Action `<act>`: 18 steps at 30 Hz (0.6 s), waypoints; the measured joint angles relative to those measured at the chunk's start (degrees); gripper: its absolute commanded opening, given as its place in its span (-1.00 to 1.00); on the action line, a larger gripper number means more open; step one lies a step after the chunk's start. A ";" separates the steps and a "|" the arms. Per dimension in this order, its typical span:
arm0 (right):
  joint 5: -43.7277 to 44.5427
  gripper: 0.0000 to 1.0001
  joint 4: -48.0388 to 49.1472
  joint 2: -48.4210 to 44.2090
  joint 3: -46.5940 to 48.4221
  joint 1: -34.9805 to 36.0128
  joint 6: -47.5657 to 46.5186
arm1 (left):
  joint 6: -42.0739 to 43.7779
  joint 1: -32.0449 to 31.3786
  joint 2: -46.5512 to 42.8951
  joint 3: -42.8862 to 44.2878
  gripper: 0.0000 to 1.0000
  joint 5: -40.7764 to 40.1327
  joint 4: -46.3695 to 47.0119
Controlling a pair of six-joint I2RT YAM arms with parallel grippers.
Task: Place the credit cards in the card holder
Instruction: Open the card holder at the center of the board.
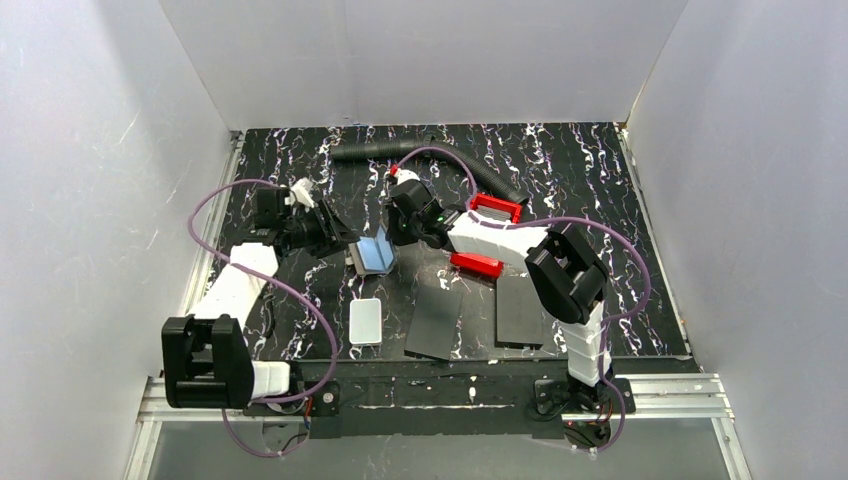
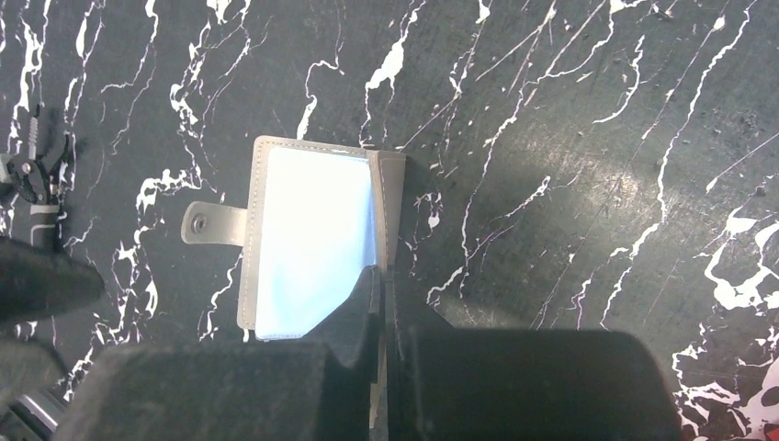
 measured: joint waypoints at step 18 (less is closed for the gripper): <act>-4.31 -0.97 4.22 0.00 -2.71 -2.08 3.48 | -0.61 -6.97 18.16 3.30 -0.48 -6.58 -0.87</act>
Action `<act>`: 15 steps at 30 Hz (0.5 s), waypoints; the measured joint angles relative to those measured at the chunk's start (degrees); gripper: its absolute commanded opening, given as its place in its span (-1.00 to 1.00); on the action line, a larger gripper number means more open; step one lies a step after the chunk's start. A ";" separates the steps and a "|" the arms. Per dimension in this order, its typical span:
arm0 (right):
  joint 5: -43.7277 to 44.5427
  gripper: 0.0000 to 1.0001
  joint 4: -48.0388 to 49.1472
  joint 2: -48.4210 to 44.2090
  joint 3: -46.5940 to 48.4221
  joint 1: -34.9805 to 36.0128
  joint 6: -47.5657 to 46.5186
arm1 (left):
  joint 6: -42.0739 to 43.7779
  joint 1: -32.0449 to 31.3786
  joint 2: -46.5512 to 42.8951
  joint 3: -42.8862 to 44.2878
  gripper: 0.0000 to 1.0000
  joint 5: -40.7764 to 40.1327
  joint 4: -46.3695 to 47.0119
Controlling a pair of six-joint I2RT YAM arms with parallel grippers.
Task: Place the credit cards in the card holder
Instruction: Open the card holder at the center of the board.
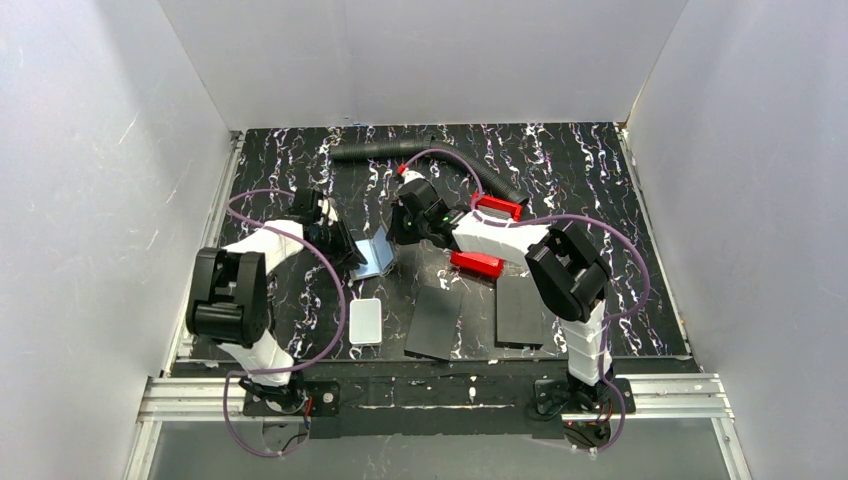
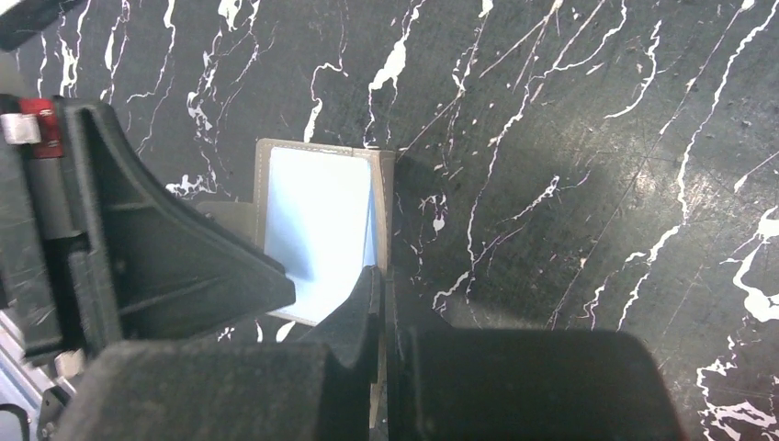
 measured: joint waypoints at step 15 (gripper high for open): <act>-2.71 -0.40 -2.82 2.23 1.62 -1.42 -2.71 | 2.62 -0.04 4.72 3.80 -0.47 -8.17 -7.17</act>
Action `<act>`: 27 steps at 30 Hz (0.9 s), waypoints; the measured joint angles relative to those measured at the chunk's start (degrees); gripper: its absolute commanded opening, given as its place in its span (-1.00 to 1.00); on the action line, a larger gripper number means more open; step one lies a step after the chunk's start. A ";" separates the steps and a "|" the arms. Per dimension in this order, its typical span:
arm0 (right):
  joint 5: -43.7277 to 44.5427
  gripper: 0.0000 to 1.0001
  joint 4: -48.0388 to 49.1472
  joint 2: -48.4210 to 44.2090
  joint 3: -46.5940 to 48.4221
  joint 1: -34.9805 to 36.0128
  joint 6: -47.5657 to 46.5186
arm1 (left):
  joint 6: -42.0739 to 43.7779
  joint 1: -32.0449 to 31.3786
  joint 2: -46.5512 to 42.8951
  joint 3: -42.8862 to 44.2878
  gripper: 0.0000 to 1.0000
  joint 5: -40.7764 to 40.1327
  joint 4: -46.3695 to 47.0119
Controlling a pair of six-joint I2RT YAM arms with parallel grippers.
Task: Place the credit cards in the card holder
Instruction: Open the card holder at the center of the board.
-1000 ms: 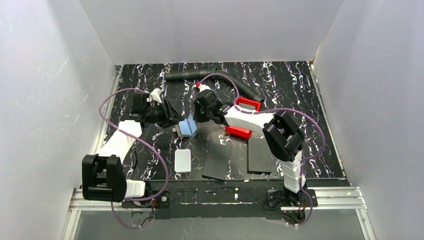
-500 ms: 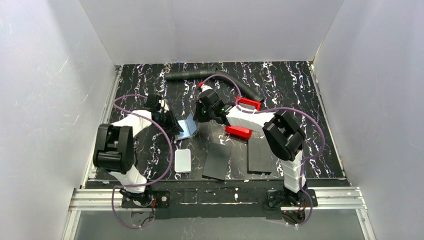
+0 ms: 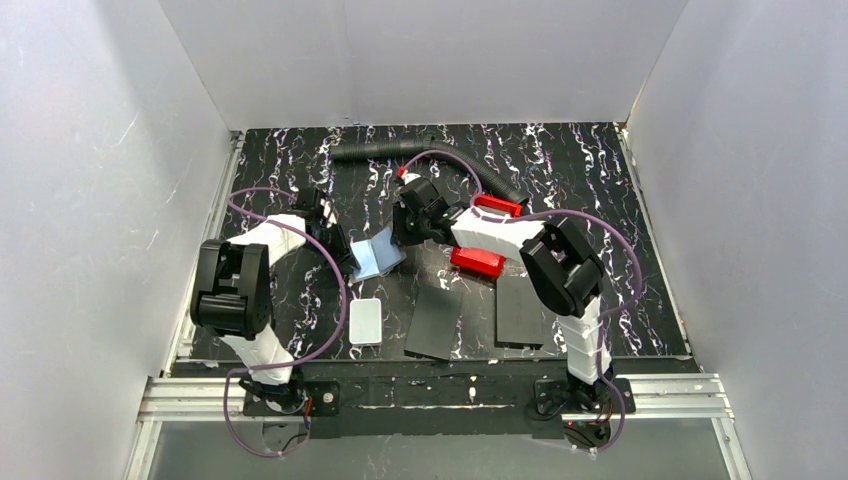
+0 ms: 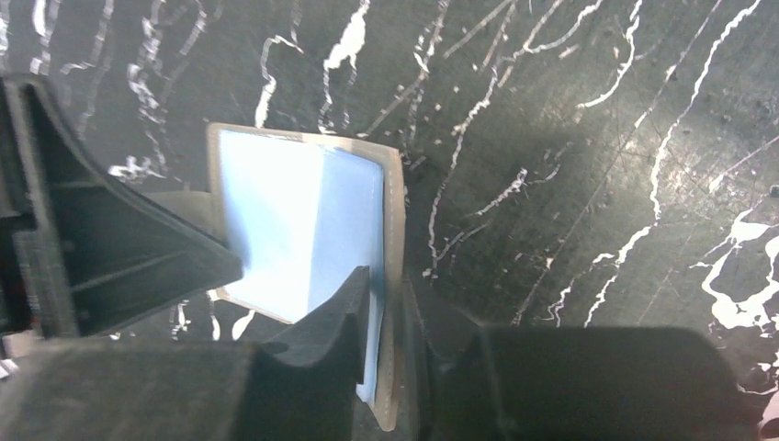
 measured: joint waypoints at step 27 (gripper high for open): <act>-5.42 0.30 -1.73 1.46 -0.44 -0.48 -0.52 | 2.93 -4.22 -0.24 3.72 -0.36 -6.40 -5.25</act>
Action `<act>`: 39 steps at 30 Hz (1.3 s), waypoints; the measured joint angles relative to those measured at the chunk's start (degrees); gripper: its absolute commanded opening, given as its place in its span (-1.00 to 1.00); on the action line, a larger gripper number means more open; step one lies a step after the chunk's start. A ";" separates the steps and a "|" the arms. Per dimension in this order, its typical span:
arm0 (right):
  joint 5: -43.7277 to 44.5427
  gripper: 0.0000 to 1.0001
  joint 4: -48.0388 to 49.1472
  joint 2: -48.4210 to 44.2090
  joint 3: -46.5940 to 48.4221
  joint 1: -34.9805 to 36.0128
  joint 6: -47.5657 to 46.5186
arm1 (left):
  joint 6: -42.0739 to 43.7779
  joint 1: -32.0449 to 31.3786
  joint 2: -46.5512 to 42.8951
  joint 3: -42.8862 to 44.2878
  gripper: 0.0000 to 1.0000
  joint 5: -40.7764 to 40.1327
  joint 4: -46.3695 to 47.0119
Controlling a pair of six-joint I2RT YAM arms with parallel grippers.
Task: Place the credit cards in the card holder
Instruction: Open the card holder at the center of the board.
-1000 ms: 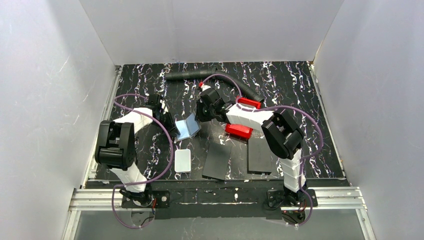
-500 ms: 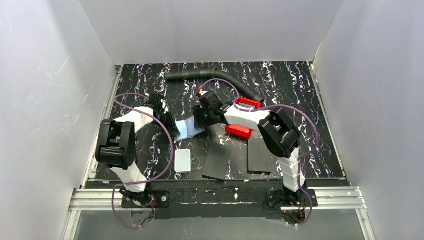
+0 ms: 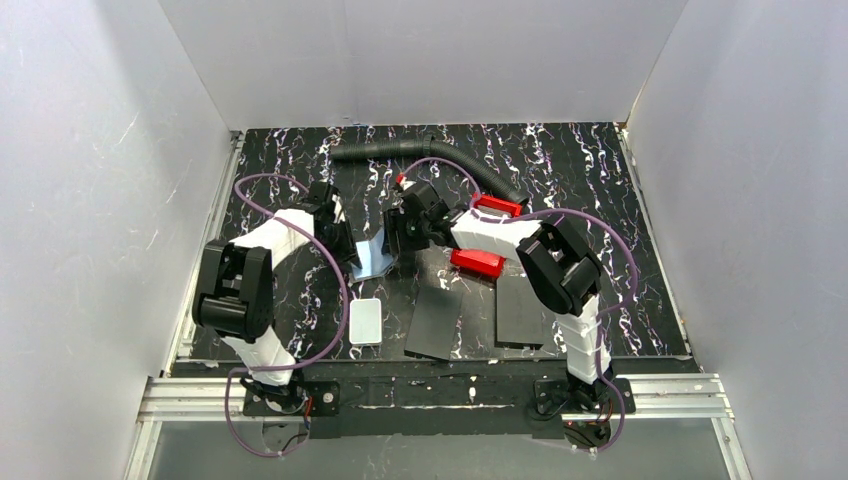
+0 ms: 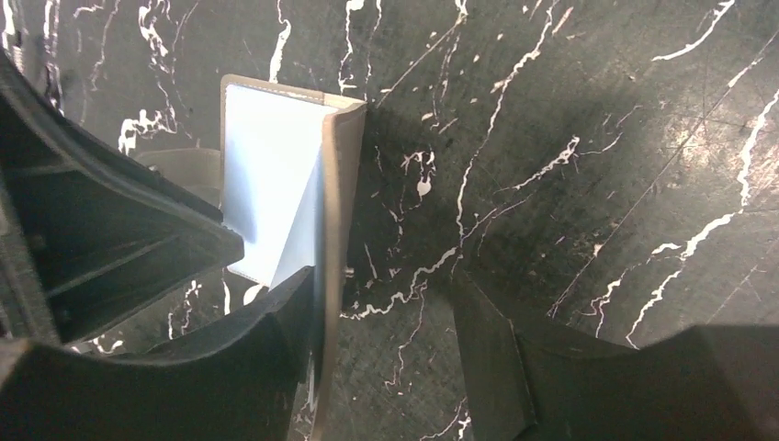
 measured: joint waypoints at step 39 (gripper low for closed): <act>-9.22 0.36 14.34 -3.17 -8.52 -4.37 10.03 | 0.59 -6.60 6.82 8.31 -0.35 1.09 0.00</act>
